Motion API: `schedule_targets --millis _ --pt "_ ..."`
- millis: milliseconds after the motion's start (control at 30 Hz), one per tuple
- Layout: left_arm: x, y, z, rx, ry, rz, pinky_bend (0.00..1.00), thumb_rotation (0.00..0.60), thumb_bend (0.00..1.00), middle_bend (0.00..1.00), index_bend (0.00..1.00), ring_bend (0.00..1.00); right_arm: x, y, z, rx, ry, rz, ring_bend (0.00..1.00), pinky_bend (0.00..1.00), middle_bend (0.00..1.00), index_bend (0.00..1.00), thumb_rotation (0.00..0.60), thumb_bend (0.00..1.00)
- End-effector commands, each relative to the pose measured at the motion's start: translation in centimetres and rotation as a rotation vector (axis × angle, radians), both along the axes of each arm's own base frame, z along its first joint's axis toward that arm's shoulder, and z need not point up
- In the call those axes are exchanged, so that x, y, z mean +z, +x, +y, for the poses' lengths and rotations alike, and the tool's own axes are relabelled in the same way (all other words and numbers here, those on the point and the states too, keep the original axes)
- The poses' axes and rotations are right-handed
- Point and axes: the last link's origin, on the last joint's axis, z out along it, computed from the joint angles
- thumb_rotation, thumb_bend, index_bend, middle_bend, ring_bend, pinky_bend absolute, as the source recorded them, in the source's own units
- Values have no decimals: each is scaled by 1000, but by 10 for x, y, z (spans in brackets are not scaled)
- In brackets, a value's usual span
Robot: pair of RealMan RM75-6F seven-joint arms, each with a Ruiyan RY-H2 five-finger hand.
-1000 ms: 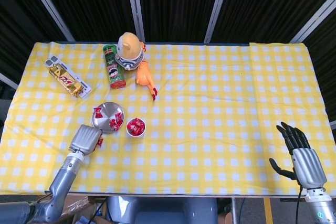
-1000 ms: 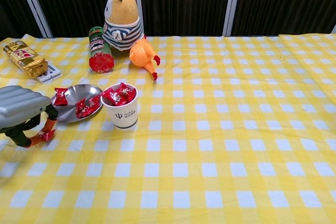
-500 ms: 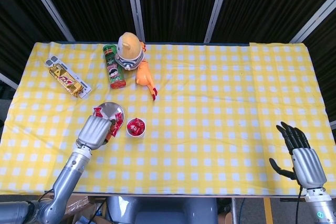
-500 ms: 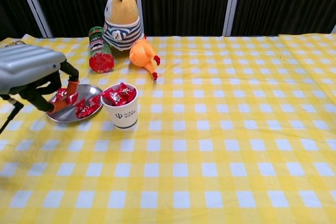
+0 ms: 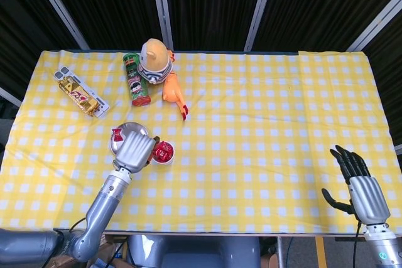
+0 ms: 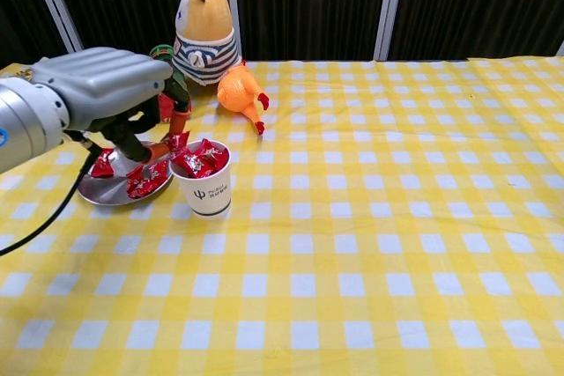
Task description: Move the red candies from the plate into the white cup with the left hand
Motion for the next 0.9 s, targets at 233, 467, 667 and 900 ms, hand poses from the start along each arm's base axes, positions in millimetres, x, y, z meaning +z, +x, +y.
schedule_targets --millis 233,467,667,900 --pt "-20 13 5 0 -23 46 967 600 389 898 497 923 1 0 0 3 1 -6 0 0 0 0 600 386" --pt "-17 11 6 17 -12 65 967 600 317 876 448 914 1 0 0 4 1 -7 0 0 0 0 600 386" --pt "-6 12 9 18 19 20 967 600 309 863 394 904 0 0 0 3 0 -4 0 0 0 0 600 386" --pt "12 7 6 16 62 -69 916 600 307 772 336 827 1 -1 0 0 -2 -5 0 0 0 0 600 386"
